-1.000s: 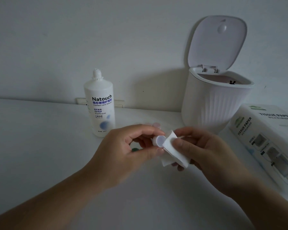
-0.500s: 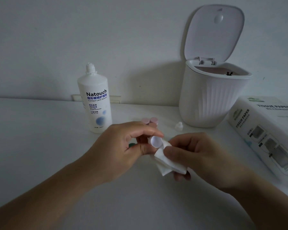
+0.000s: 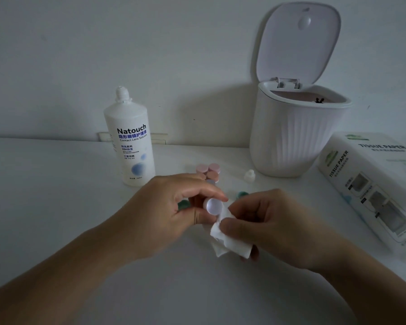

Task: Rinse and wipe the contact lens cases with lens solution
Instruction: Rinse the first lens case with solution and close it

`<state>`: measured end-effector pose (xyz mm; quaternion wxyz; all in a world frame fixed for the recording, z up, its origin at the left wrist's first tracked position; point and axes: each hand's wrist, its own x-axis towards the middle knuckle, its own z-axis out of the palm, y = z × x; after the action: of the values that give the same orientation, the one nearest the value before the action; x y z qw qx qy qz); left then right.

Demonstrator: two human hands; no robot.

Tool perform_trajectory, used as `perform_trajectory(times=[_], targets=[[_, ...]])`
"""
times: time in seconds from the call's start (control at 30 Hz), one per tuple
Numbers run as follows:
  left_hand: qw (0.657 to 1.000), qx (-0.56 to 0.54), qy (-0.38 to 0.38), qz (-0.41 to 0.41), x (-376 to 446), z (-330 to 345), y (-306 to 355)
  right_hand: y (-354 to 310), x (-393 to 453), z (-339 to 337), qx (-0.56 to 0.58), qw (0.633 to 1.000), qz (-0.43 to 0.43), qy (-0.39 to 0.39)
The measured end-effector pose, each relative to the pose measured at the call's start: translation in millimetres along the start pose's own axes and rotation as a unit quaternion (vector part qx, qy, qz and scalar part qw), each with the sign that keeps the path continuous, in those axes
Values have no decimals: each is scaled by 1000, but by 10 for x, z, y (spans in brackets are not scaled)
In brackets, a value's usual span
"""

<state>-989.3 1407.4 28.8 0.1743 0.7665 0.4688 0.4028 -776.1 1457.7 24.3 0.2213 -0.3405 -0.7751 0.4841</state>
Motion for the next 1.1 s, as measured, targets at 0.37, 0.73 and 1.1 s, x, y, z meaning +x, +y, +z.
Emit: perform_trajectory(times=[0.37, 0.73, 1.1], targets=[[984, -106, 128, -58, 19, -9, 5, -103, 13, -86, 143, 982, -22, 119], [948, -266, 44, -167, 15, 24, 39, -88, 43, -76, 139, 958, -72, 241], [961, -223, 47, -157, 1, 44, 54, -97, 21, -35, 73, 988, -48, 131]])
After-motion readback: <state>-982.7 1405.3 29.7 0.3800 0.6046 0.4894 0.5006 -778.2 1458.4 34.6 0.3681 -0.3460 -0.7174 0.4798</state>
